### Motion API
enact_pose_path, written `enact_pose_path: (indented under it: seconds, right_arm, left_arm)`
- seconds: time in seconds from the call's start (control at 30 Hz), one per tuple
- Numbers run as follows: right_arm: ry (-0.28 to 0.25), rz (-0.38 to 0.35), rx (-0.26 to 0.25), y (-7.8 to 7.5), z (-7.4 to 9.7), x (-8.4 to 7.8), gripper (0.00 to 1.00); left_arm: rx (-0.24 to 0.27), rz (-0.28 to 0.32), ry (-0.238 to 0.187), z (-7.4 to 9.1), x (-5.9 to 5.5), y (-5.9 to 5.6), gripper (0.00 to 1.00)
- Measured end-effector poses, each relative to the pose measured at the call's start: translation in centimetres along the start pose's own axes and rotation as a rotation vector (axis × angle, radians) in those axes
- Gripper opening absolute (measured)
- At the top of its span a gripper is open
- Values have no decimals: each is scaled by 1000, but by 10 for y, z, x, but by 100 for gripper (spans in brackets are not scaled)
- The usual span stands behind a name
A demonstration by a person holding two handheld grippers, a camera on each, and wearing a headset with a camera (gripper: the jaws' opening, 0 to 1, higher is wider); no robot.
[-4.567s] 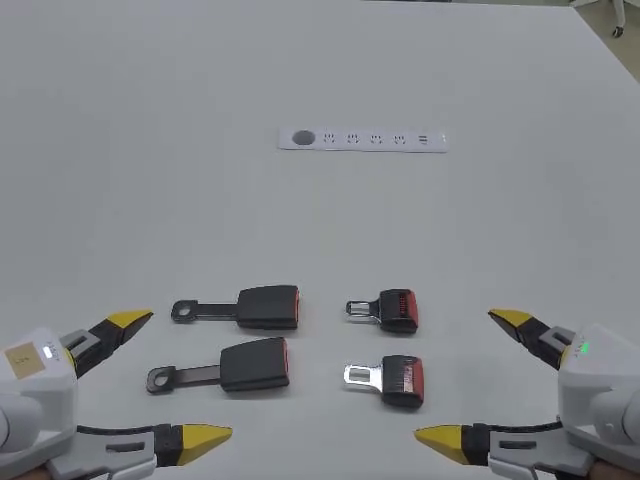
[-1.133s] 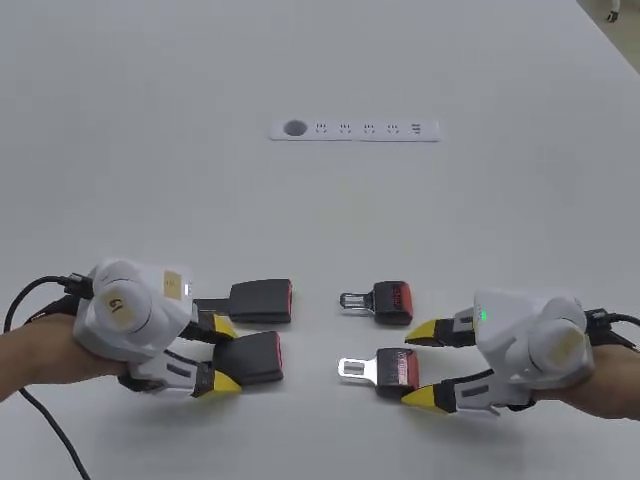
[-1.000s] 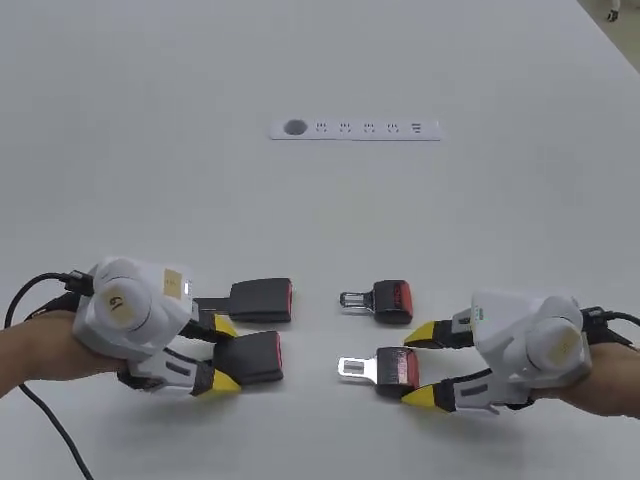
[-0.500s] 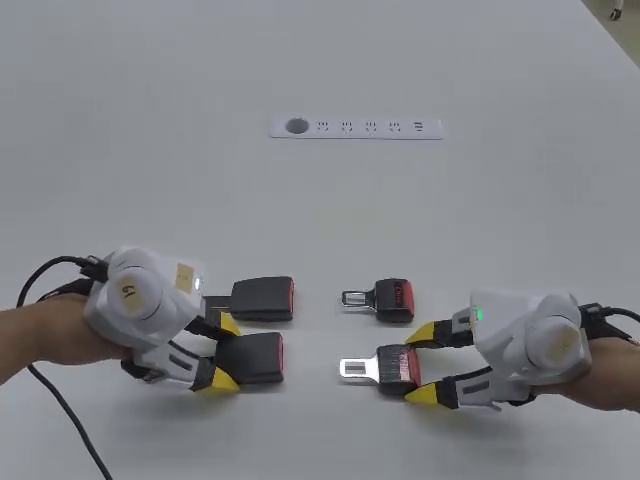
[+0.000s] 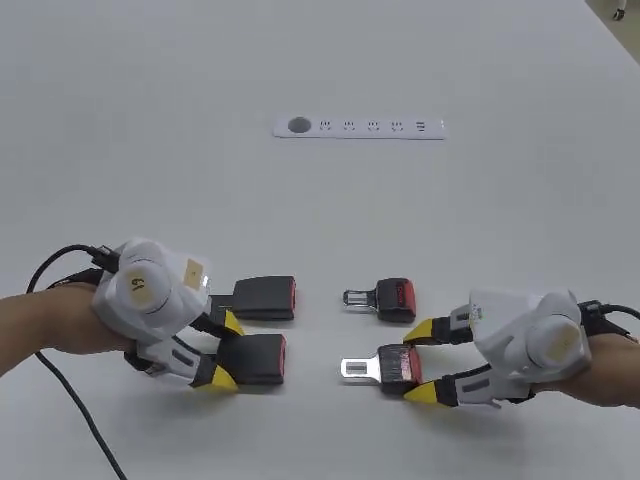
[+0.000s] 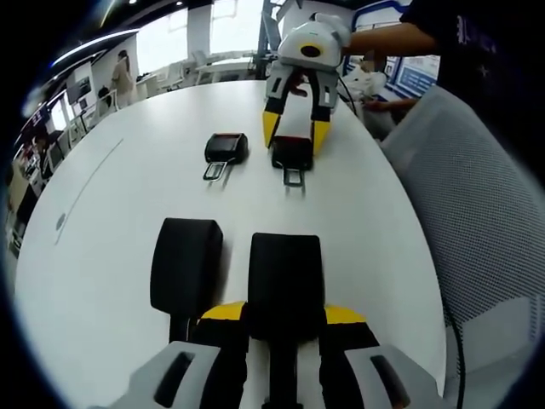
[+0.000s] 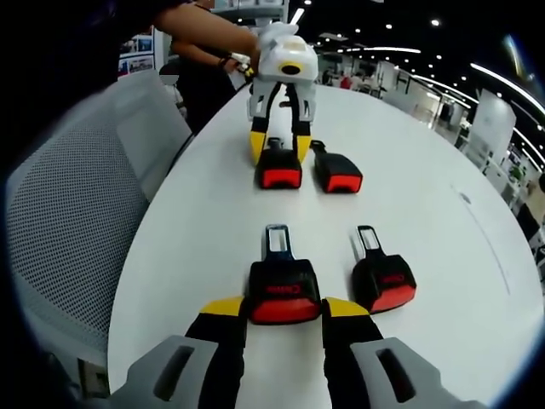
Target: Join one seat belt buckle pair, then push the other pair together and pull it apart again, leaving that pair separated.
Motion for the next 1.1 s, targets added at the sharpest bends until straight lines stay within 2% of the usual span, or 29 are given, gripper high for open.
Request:
enact_pose_path:
  seconds: [1.1]
  right_arm:
    - [20, -13, 4, -1, 0, 4, 30]
  left_arm:
    - [-3, 0, 19, 0, 2, -1, 32]
Point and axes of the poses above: the centre of the closed fingertips' face, and the gripper's own axes: z roughly backward along the fingers, y roughly to its left, x roughly out of its top, the point moved 7 cm from there along z, roughly backward along the fingers, and after that the axes turned 13 degrees about y, right-handed, at the moved point
